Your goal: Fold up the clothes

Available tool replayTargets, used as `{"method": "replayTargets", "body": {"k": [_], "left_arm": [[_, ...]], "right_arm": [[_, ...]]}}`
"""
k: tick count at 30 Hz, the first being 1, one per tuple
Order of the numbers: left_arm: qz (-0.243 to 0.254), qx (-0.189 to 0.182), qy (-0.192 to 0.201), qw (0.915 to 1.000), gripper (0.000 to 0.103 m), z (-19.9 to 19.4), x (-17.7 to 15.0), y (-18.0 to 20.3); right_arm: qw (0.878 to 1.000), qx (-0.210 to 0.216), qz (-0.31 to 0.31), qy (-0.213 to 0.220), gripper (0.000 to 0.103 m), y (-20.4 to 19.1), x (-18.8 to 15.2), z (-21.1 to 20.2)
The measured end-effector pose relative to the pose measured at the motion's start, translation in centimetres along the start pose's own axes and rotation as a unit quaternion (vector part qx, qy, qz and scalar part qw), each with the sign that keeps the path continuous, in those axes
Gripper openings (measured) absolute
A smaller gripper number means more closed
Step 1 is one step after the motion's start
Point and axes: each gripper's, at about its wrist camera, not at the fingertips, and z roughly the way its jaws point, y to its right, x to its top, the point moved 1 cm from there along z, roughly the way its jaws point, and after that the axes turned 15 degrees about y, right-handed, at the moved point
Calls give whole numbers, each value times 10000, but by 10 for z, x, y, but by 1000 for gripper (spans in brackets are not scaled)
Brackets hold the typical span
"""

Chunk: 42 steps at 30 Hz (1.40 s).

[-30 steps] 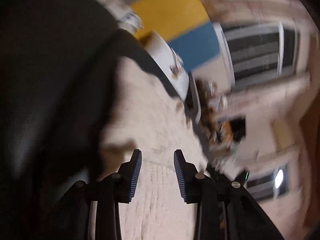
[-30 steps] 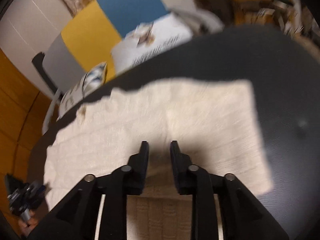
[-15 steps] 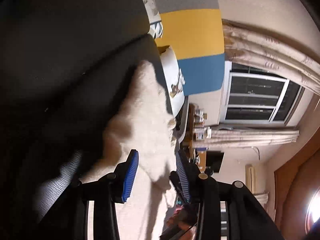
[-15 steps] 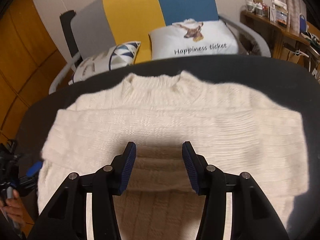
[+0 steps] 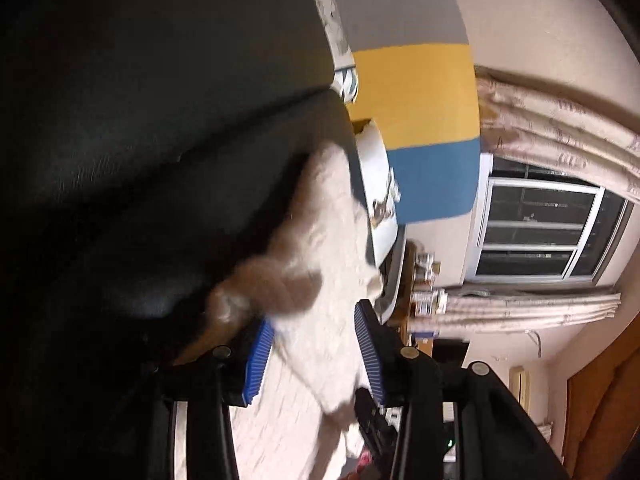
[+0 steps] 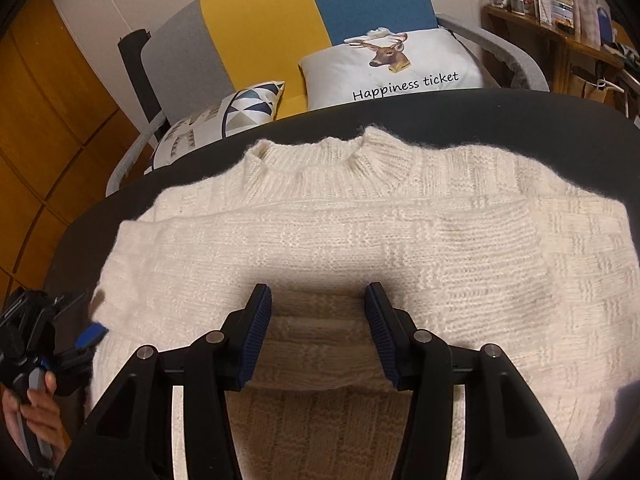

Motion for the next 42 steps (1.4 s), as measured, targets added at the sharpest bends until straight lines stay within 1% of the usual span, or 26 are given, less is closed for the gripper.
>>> {"method": "replayTargets", "body": {"k": [2,3,4,5,6,7,9,11,14,15,18,19,22,24,25,26,27,29,30,31,32,33,36,38,40,42], "left_arm": [[465,91,328,9983,10,-14,1,7],[838,159,524,9950,9,-22,1,13],[1083,281,651,9916,10,-24,1,15],[1241,548,646,9887,10,-20,2,10],[1176,687,509,9894,6,-14,3,0],[1000,615,463,9920,6,-12,5,-8],[1178,672,429,9898,7,-11,6,-2],[1117,632,383,9910,8,-13,6,1],[818,445,329,9951,20,-24,5,4],[808,384,340,9954,21,-28,5,7],[1168,74,486,9919,23,-34,6,32],[1341,-18,517,9896,23,-32,6,40],[1633,-192,353,9858,24,-10,3,54],[1672,194,213,9855,24,13,0,51],[1754,503,99,9832,24,26,-1,42],[1802,709,59,9811,10,34,-1,32],[1777,688,91,9816,2,35,0,25],[1741,581,101,9830,2,36,3,19],[1727,546,52,9834,2,36,4,21],[1680,460,11,9847,8,35,5,25],[1694,337,-11,9850,20,36,7,32],[1726,208,-29,9848,21,37,9,40],[2114,-4,45,9774,21,53,19,71],[2321,-12,-78,9726,21,71,24,85],[2549,256,-159,9665,21,87,28,90],[2843,530,-249,9569,21,102,30,90]], "right_arm": [[10000,15,-59,37,54,-1,-2,-1],[9999,17,-97,73,54,-2,-4,-1],[9998,21,-141,115,54,-3,-5,-2],[9996,14,-208,171,54,-3,-8,-1],[9993,2,-285,232,54,-4,-11,-1],[9991,-13,-299,289,54,-4,-13,0],[9990,-48,-321,301,54,-5,-13,1],[9990,-56,-328,298,54,-5,-12,1],[9992,1,-274,291,54,-1,-10,1],[9992,6,-276,275,54,-1,-9,2],[9993,-66,-347,101,54,-7,1,-1],[9992,-54,-378,133,55,-11,6,-3],[9974,53,-677,224,57,-33,18,-5],[9947,69,-1013,175,59,-47,17,3],[9928,12,-1190,126,60,-52,14,9],[9906,-46,-1367,77,60,-57,12,15],[9891,-121,-1468,65,60,-58,7,21],[9866,-288,-1607,74,63,-55,-5,31],[9866,-290,-1605,100,64,-53,-7,32],[9871,-258,-1573,134,64,-52,-8,31],[9875,-233,-1555,128,64,-50,-8,31],[9880,-201,-1531,90,64,-50,-6,30],[9894,-27,-1449,71,64,-53,4,26],[9890,116,-1470,117,64,-60,12,23],[9862,234,-1630,135,64,-70,18,25],[9833,315,-1791,77,64,-78,20,33]]}}
